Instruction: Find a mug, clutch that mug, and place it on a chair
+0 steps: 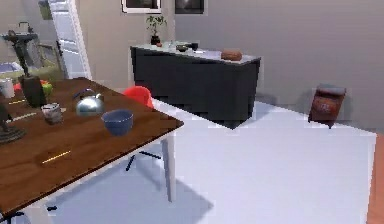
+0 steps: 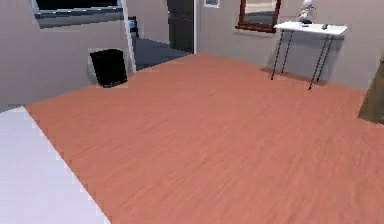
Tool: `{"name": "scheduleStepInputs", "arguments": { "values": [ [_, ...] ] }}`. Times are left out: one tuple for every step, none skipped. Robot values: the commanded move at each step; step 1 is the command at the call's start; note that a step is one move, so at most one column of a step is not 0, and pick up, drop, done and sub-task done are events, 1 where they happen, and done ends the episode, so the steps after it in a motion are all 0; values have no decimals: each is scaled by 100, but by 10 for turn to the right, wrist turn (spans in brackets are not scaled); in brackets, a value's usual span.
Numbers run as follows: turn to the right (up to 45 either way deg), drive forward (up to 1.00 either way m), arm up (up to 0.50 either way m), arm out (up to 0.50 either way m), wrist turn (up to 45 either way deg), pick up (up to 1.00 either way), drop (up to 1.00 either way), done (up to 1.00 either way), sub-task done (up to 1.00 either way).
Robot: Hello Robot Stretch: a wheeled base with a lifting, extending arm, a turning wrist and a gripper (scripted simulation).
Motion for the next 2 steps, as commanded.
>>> {"name": "scheduleStepInputs", "arguments": {
  "values": [
    [120, 0, 0, 0, 0, 0, 0, 0, 0],
    [0, 100, 0, 0, 0, 0, 0, 0, 0]
  ]
}}
